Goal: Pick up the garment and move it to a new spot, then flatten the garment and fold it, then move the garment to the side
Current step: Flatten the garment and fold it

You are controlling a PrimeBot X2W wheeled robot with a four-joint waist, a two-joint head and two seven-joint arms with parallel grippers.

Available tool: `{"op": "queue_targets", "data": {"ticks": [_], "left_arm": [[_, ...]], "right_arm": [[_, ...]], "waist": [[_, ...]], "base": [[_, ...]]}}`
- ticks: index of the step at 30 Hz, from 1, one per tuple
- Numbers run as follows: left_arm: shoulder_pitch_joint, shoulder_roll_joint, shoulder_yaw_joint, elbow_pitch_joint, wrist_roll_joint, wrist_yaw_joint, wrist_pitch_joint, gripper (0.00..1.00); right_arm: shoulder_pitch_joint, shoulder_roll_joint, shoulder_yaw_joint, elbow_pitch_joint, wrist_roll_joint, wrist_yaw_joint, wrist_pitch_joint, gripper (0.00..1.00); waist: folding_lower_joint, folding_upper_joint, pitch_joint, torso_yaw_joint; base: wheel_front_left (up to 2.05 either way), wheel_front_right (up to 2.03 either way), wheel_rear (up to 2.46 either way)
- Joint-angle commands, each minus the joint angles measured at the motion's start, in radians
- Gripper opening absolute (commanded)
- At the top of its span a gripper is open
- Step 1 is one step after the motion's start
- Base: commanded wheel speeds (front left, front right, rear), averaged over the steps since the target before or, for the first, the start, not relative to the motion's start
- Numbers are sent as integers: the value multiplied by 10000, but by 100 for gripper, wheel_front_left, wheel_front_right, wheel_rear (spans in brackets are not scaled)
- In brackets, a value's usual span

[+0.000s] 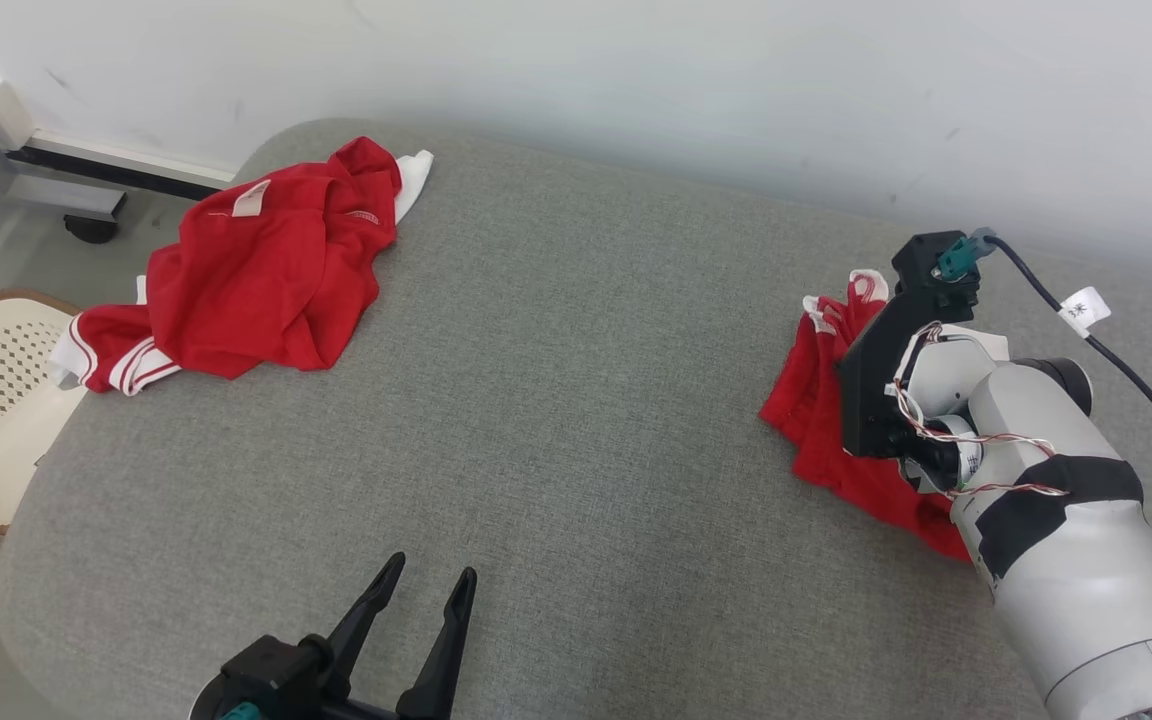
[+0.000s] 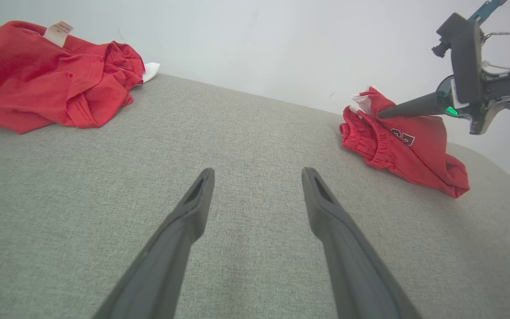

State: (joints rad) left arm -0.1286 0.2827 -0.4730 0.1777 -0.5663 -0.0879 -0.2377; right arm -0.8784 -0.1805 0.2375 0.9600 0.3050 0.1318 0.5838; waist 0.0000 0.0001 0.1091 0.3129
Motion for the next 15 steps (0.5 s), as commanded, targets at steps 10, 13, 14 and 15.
{"op": "queue_targets", "data": {"ticks": [10,13,14,15], "left_arm": [[278,190,62,27,-196,97,-34,100],[315,245,75,-46,-227,144,-21,100],[314,255,83,-82,-230,167,-2,100],[347,268,82,-121,-225,169,8,100]], "right_arm": [[13,-114,-1025,-614,304,-18,-1669,100],[422,-439,-1090,-807,109,-18,-1882,100],[587,-513,-1038,-841,40,-18,-1891,100],[721,-582,-1013,-877,-13,-18,-1889,100]], "waist": [[0,-1,-448,-112],[0,-1,-581,-220],[0,-1,-624,-262],[0,-1,-651,-301]], "base": [[0,0,0],[0,0,0],[0,0,0],[0,0,0]]}}
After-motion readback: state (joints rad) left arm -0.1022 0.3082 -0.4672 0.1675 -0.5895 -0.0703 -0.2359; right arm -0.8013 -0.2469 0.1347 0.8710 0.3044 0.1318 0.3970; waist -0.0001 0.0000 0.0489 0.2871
